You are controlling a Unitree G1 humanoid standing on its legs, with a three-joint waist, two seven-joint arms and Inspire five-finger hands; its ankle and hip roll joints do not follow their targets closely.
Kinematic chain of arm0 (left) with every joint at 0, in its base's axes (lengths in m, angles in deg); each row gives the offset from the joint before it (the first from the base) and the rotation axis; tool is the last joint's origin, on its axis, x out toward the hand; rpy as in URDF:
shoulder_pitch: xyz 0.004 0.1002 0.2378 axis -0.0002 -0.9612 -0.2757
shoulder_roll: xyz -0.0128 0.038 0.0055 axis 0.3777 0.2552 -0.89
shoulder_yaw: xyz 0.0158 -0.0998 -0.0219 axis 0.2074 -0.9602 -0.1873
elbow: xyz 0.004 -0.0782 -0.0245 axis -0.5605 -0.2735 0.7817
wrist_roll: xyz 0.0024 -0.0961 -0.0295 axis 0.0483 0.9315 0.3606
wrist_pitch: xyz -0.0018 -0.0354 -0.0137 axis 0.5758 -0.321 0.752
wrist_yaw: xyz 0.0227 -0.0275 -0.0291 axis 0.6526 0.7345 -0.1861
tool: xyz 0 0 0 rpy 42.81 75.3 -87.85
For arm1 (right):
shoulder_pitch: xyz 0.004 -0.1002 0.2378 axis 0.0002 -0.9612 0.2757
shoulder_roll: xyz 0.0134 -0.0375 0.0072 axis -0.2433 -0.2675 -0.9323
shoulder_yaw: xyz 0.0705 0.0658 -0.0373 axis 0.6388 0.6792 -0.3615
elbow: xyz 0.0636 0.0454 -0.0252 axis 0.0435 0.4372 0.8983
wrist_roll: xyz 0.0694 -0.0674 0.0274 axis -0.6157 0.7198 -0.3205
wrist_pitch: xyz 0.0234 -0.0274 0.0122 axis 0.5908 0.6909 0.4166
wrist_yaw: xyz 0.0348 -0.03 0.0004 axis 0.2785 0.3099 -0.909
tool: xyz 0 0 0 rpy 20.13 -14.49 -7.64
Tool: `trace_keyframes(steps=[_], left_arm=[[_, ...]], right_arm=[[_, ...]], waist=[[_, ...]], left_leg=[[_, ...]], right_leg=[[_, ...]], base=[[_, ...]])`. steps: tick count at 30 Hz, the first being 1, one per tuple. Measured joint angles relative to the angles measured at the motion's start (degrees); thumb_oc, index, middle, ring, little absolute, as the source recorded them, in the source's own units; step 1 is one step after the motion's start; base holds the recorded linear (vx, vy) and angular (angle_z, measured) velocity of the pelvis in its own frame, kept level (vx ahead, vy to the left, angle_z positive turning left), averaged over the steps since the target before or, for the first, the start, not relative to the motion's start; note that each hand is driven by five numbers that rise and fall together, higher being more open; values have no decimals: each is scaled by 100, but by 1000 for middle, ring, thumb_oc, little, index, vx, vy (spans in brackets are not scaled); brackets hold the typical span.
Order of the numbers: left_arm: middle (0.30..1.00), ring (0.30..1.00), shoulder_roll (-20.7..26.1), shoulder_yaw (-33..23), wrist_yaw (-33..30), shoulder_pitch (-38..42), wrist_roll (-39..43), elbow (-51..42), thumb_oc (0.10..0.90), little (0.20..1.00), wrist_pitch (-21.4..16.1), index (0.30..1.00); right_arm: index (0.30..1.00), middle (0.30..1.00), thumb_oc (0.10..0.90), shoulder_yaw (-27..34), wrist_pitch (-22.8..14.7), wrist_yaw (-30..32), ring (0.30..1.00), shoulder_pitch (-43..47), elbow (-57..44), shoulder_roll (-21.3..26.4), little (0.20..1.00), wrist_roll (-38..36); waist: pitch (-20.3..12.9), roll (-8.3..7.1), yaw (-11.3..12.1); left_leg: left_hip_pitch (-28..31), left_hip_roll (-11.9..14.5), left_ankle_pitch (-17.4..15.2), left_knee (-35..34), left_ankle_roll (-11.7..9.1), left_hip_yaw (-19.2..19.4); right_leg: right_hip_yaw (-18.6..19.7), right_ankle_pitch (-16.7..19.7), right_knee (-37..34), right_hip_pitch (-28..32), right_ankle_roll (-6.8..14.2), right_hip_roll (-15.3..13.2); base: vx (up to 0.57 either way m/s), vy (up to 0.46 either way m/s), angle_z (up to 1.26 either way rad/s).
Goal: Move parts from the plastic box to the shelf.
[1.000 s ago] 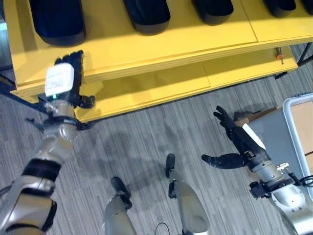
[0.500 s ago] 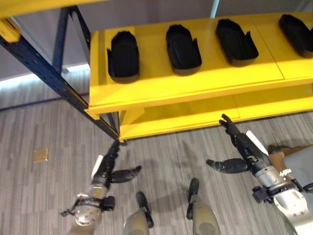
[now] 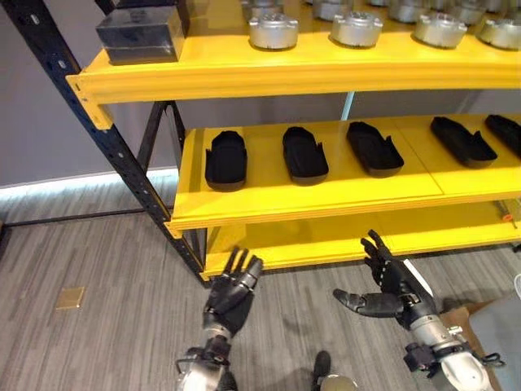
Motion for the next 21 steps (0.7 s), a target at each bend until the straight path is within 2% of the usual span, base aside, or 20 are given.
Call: trace_keyframes(steps=[5, 9, 21], left_arm=[[1000, 1000, 134, -57, -9, -60, -548, 210, 900, 1000, 6, 1000], [1000, 1000, 131, -53, -7, -62, -858, 211, 900, 1000, 6, 1000], [1000, 1000, 137, -57, -5, -112, -952, 243, 900, 1000, 16, 1000]], right_arm=[[1000, 1000, 900, -23, -2, -74, 1000, -11, 0, -26, 1000, -17], [1000, 1000, 900, -23, -2, -87, 1000, -6, 1, -37, 1000, -122], [1000, 1000, 900, -30, 0, -190, 1000, -23, 178, -40, 1000, -233]], waist=[[-272, -25, -9], [-356, -18, -14], [-507, -16, -144]], left_leg=[[91, -20, 15, -123, -33, 24], [208, -38, 28, -158, -13, 108], [314, -6, -17, -160, -66, 176]], right_leg=[[56, 3, -78, 48, 6, 3], [127, 5, -99, 111, 9, 8], [262, 10, -166, 195, 17, 48]], base=[[-4, -1, -1], [3, 6, -9], [1, 0, -3]])
